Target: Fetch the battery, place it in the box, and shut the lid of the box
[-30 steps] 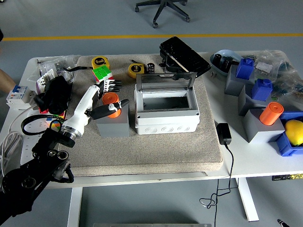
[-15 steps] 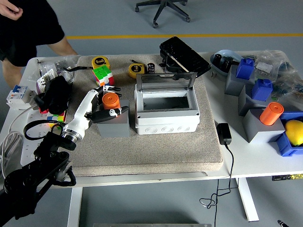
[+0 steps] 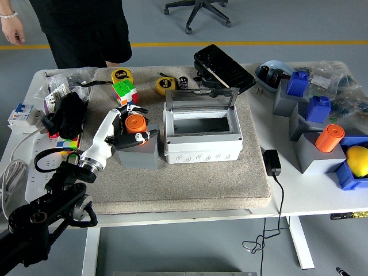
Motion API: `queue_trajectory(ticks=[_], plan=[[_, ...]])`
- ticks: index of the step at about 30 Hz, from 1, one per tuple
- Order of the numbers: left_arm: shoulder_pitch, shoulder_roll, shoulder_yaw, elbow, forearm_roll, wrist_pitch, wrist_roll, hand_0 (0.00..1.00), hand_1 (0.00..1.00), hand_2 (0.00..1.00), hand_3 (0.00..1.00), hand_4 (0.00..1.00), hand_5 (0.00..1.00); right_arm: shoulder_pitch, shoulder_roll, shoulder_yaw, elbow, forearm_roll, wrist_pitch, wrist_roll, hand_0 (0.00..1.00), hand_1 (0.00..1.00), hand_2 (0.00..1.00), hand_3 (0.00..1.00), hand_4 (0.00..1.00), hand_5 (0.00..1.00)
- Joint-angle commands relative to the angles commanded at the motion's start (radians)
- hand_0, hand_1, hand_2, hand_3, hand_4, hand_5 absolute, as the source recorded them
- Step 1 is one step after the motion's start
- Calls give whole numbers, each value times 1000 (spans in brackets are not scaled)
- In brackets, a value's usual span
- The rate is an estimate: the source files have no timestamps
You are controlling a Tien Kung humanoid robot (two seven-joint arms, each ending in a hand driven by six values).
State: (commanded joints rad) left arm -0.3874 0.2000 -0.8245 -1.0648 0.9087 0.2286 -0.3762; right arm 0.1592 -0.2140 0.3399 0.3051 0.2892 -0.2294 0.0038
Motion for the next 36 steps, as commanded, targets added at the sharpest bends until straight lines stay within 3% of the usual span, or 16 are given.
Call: queue_trajectory(ticks=[20,21,26,27,32,33,36], plan=[[-7,-4,8,-6,-12,-3,-6,500,474,452,506,998,2,1,2,-1,0,3,1,4,666,641,642,534,865,423],[-7,-3,8,-7,-14,-3,-7,459,450,440,496,998,2,1,2,-2,0,3,1,4,666,641,642,535,866,422],[-13,-5,16,-5,-28,-7,-12,459,450,440,496,998,2,2,1,-2,0,4,1,4,666,641,642,535,866,422],[-14,-5,20,-3,-31,-8,-11,383,377,390,461,998,2,2,2,-2,0,4,1,4,667,641,642,535,866,421],[-21,-6,36,3,-42,-10,-7,383,377,390,461,998,2,3,2,-2,0,4,0,4,667,641,642,535,866,421],[-21,-7,38,4,-44,-11,-6,258,304,322,371,987,2,3,2,-2,0,4,0,5,667,641,643,535,868,422],[-25,-8,45,8,-51,-12,-5,258,304,322,371,987,2,3,3,-3,0,4,0,6,667,641,643,535,868,422]])
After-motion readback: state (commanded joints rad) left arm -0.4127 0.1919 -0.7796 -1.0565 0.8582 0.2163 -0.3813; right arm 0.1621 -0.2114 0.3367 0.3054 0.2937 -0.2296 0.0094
